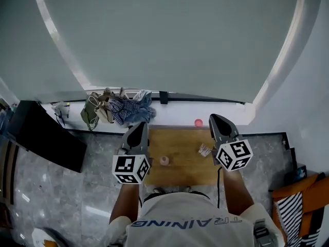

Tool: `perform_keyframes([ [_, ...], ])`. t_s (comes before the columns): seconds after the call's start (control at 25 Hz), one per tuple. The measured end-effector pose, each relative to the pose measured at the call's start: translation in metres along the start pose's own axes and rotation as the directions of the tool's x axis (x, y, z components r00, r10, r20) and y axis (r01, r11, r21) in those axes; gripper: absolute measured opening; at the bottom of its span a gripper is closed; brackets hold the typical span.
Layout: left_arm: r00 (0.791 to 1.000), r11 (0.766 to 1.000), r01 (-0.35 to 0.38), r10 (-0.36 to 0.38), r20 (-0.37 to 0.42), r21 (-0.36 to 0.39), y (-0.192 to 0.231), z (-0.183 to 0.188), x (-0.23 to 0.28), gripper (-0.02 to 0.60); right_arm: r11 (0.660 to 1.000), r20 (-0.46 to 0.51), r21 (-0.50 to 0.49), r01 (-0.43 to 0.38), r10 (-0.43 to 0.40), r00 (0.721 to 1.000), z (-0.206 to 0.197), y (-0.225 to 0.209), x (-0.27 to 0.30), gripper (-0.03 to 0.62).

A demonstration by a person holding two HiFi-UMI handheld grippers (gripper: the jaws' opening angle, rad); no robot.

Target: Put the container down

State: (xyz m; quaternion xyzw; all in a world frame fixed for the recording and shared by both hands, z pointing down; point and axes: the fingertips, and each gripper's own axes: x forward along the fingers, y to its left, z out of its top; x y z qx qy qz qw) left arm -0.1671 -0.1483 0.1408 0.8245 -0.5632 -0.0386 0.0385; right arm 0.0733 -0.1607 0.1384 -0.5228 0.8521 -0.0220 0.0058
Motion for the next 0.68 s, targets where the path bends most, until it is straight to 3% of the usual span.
perform_keyframes([
  [0.68,0.999,1.0,0.028,-0.028,-0.032,-0.003,0.011,-0.008,0.013,0.003,0.999,-0.009,-0.01,-0.037,0.037,0.999,-0.002,0.019,0.02,0.015],
])
